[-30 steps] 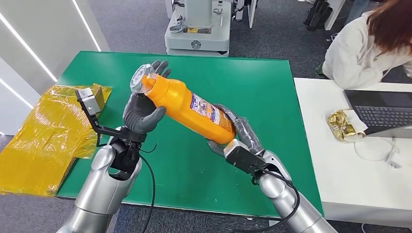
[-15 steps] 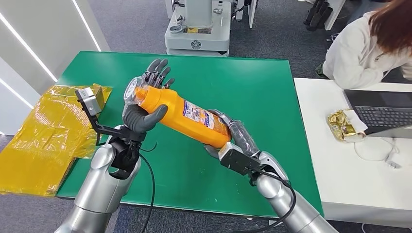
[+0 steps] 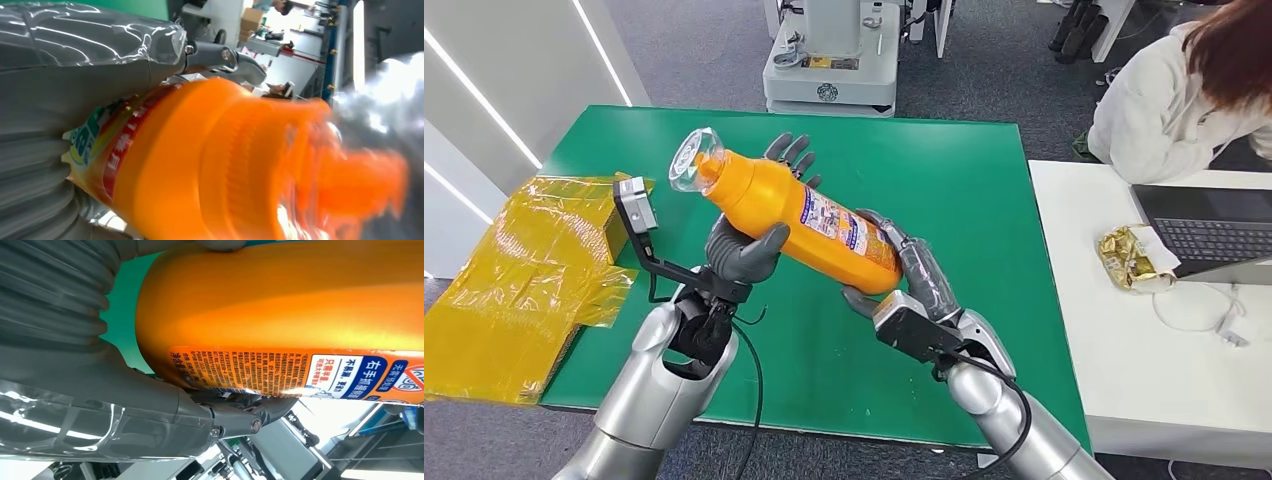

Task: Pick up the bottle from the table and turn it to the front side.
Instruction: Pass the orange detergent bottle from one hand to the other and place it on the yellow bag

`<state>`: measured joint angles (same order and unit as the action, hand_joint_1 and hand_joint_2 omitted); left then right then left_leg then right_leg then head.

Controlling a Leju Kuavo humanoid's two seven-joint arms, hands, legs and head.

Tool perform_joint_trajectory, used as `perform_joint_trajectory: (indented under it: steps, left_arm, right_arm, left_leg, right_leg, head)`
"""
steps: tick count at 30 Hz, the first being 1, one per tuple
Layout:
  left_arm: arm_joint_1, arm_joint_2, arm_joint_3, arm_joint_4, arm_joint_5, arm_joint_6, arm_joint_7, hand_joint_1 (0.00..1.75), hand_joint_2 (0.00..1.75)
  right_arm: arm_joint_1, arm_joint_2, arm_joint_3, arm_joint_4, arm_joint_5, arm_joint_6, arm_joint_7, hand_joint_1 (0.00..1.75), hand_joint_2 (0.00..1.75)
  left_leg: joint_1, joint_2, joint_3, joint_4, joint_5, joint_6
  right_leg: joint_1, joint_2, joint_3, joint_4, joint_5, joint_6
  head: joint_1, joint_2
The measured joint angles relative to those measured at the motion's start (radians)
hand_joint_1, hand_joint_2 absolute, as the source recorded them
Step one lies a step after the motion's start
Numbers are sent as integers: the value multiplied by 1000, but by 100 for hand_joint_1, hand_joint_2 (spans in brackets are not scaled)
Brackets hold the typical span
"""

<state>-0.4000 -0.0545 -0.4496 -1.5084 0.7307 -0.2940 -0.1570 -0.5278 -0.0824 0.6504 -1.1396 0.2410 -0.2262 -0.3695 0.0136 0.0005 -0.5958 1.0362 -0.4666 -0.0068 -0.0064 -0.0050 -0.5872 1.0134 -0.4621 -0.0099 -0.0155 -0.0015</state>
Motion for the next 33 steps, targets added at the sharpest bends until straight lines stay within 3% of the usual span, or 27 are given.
perform_joint_trajectory:
  steps: [16, 22, 33]
  left_arm:
    - [-1, -18, -6, 0, -14, 16, -4, 0, 175]
    - [-2, -26, -6, -7, -85, 116, -64, 0, 175]
    - [-2, -33, 4, -64, -225, 283, -168, 0, 175]
  right_arm:
    - [6, 23, -3, -12, -2, 1, 5, 173, 175]
    - [5, 41, -2, -4, 37, 3, 37, 160, 175]
    - [3, 61, -17, 46, 41, 39, 41, 153, 175]
  left_leg:
    - [0, 0, 0, 0, 0, 0]
    - [0, 0, 0, 0, 0, 0]
    - [0, 0, 0, 0, 0, 0]
  right_leg:
    - [0, 0, 0, 0, 0, 0]
    - [0, 0, 0, 0, 0, 0]
    - [0, 0, 0, 0, 0, 0]
  head:
    - [0, 0]
    - [0, 0]
    - [0, 0]
